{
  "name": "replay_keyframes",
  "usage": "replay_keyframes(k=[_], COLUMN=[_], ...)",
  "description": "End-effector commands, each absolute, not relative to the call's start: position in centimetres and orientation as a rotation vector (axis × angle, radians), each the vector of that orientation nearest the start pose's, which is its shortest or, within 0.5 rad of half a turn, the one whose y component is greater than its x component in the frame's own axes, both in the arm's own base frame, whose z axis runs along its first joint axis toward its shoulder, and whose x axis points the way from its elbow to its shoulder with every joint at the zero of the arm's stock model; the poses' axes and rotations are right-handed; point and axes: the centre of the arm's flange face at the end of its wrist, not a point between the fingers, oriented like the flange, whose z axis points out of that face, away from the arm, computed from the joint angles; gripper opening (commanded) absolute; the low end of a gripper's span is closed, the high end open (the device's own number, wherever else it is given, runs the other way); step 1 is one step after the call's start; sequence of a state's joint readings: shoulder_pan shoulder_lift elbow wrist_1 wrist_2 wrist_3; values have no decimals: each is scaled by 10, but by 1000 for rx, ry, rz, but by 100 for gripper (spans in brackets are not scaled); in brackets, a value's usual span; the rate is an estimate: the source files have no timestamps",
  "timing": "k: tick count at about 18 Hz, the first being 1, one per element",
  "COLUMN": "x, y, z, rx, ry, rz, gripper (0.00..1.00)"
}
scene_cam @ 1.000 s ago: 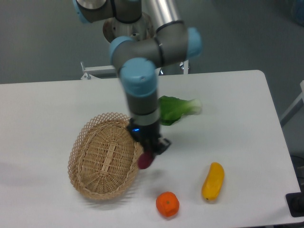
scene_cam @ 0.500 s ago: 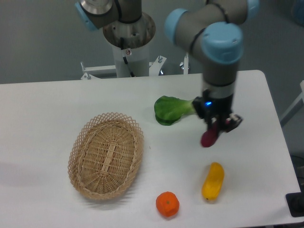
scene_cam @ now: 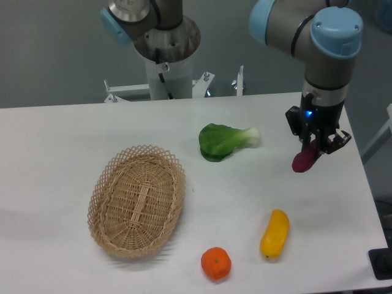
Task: Pick up the sweet potato from the basket
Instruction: 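Carry the sweet potato away from the basket, holding it raised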
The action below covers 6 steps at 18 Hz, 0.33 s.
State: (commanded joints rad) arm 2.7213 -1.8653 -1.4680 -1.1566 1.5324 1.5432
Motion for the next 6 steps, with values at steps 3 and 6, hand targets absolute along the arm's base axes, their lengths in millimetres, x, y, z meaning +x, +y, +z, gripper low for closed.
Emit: replay_keyframes(k=[3,6], x=[-517,-517], y=[381,382], z=[420,420], rx=[-2977,-2967], ry=[597,594], rz=[319,317], gripper=[13,13])
